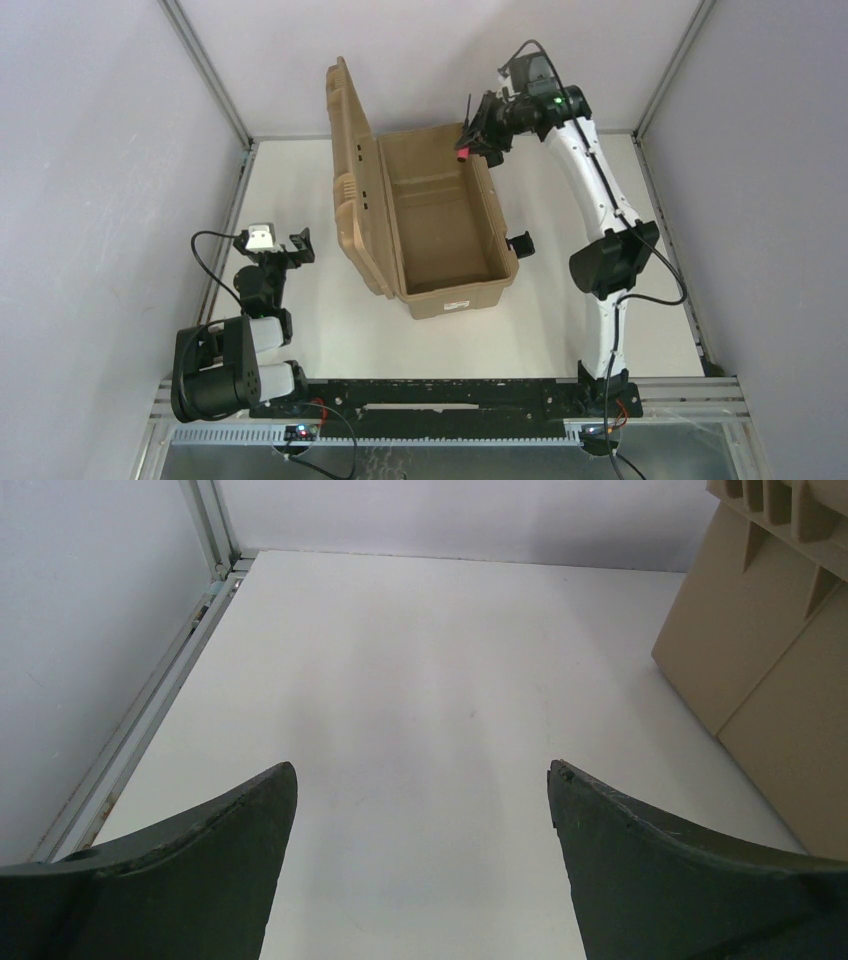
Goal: Put the screwdriver in the bin
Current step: Place the screwdriver in the bin.
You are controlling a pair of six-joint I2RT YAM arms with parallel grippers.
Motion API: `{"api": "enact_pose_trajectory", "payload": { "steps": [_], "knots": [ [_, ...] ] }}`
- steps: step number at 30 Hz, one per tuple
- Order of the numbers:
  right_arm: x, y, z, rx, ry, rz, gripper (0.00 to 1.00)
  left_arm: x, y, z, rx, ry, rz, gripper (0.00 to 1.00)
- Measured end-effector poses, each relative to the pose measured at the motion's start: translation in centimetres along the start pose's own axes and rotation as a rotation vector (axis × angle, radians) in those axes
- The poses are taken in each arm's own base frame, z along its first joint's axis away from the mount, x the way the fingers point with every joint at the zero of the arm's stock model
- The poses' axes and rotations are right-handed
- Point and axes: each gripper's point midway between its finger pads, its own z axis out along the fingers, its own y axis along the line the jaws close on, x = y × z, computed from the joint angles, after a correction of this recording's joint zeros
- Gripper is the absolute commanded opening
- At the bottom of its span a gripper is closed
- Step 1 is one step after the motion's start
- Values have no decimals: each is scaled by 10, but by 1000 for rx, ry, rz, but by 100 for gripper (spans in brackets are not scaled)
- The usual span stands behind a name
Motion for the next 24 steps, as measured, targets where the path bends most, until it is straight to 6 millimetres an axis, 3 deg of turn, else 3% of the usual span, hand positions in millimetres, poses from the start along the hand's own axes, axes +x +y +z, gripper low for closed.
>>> {"api": "enact_pose_trajectory", "payload": {
  "steps": [14,24],
  "knots": [
    [76,-26,72,288,135,-169,3,0,0,0,0,0,0,100],
    [122,-66,117,433,241,-245,3,0,0,0,0,0,0,100]
  ]
}}
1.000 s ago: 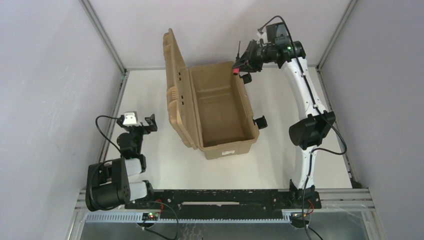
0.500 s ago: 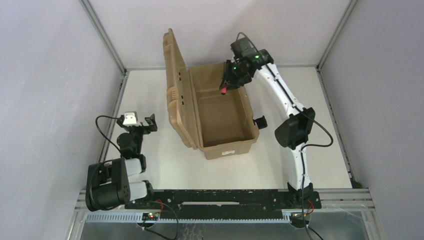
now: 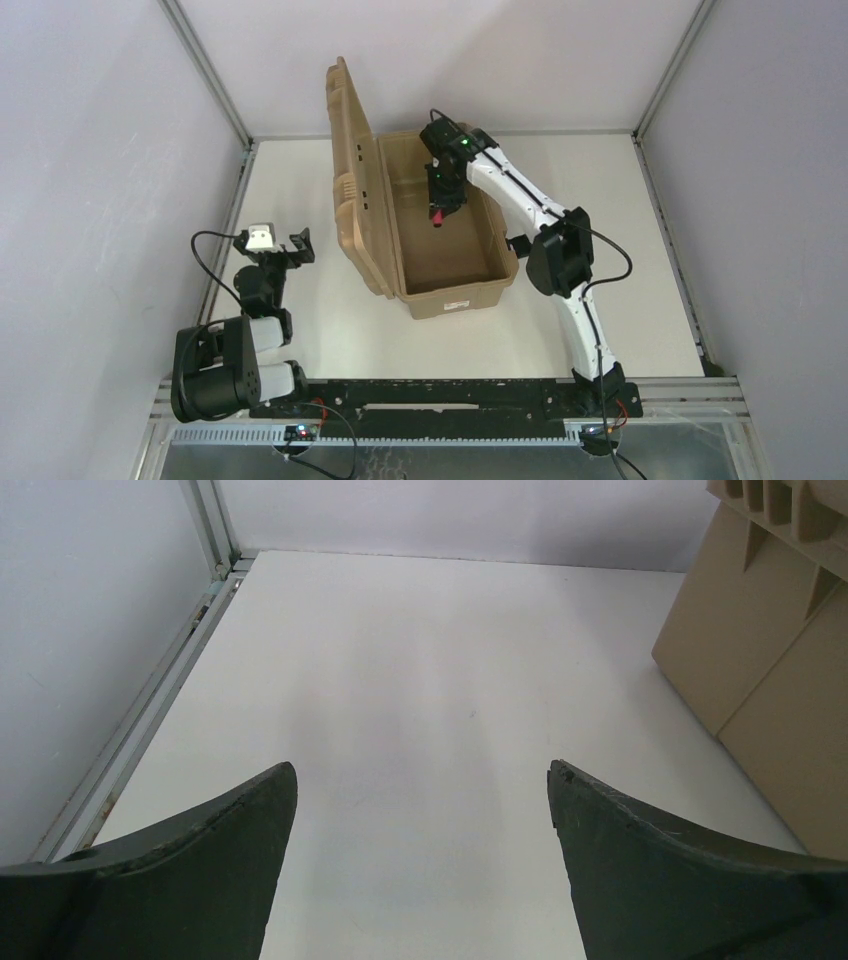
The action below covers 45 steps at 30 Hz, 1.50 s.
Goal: Put the screwdriver in the bin
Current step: Place the screwdriver in the bin.
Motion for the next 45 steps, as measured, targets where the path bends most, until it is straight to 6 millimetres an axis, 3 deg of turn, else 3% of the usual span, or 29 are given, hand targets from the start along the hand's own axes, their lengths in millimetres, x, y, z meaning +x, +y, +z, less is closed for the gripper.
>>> {"api": "enact_pose_trajectory", "payload": {
  "steps": [9,14,28,39,45],
  "knots": [
    [31,-19,65,87,109,-24,3,0,0,0,0,0,0,100],
    [41,-25,84,110,142,-30,4,0,0,0,0,0,0,100],
    [42,-28,104,115,144,-35,15,0,0,0,0,-1,0,100],
    [42,-28,104,118,140,-35,39,0,0,0,0,-1,0,100],
    [40,-27,103,115,136,-38,46,0,0,0,0,0,0,100]
  ]
}}
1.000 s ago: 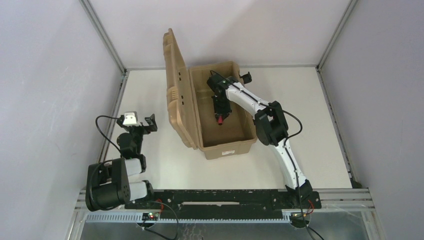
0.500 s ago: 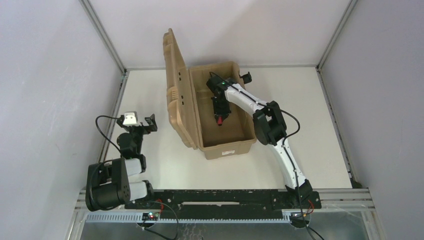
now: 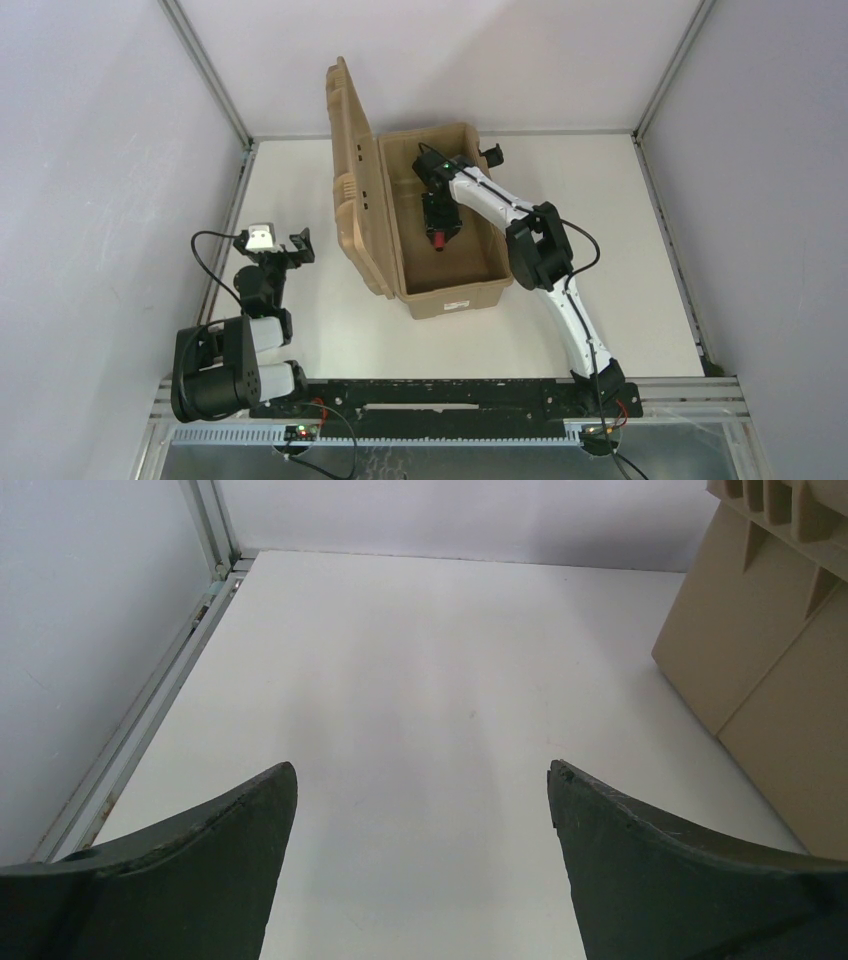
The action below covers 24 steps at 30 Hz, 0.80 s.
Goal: Put the screwdriver in the bin
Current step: Place the screwdriver in the bin, then reset both arms
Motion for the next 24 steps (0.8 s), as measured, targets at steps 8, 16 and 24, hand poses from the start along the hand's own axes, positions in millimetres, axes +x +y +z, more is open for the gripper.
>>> {"api": "enact_pose_trajectory", "payload": {
  "steps": [8,16,24],
  "knots": [
    [-16,6,-21,-15,-58,-16,53,0,0,0,0,-1,0,100],
    [-49,18,-87,-71,-220,-44,60,0,0,0,0,-1,0,100],
    [-65,20,-158,-109,-368,-94,70,0,0,0,0,0,0,100]
  ]
}}
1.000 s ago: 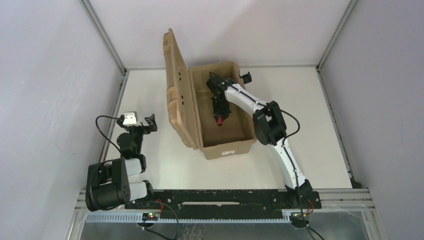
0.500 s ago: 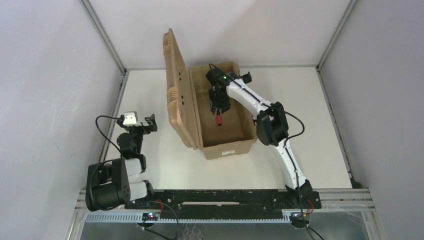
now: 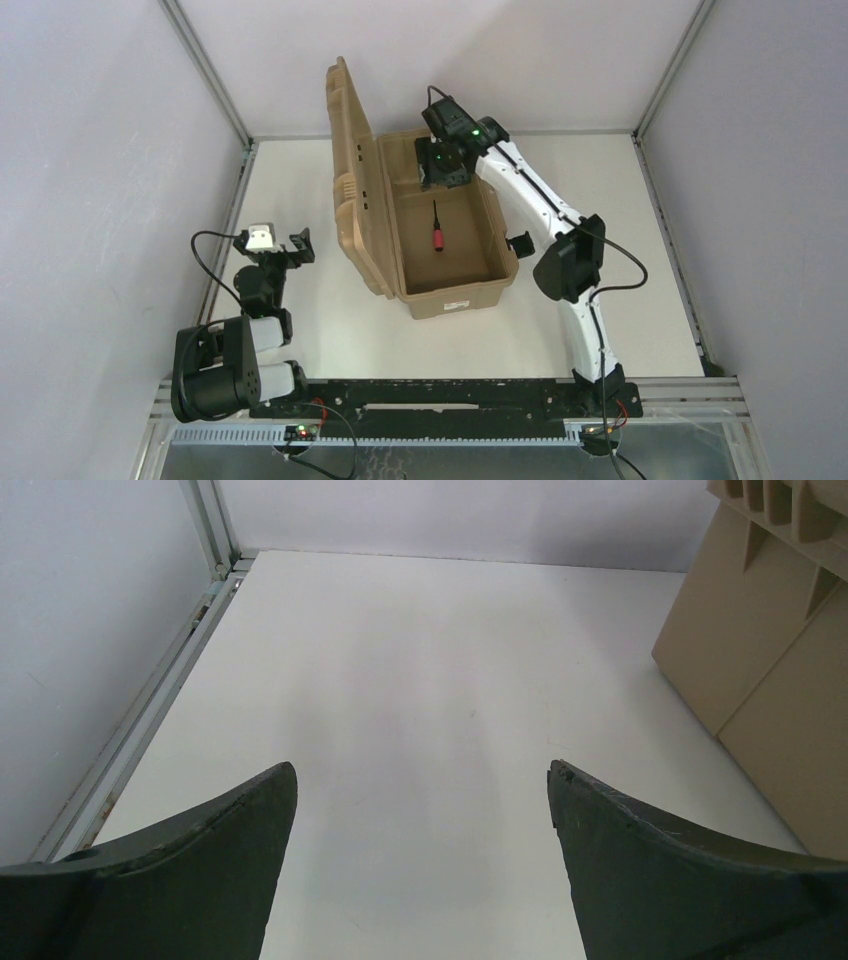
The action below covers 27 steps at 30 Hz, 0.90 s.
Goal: Put the screwdriver in the bin
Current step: Reset both arms
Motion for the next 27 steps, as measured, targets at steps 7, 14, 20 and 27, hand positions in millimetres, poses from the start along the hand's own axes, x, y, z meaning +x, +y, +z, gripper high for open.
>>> {"api": "enact_pose_trajectory", "payload": {
  "steps": [7,14,20,27],
  "knots": [
    [-32,-5,-46,1,-134,-43,82,0,0,0,0,0,0,100],
    [-61,-24,-98,17,-262,-45,99,0,0,0,0,0,0,100],
    [-85,-62,-142,71,-371,-14,100,0,0,0,0,0,0,100],
    [-99,-115,-179,160,-453,36,100,0,0,0,0,0,0,100]
  ]
}}
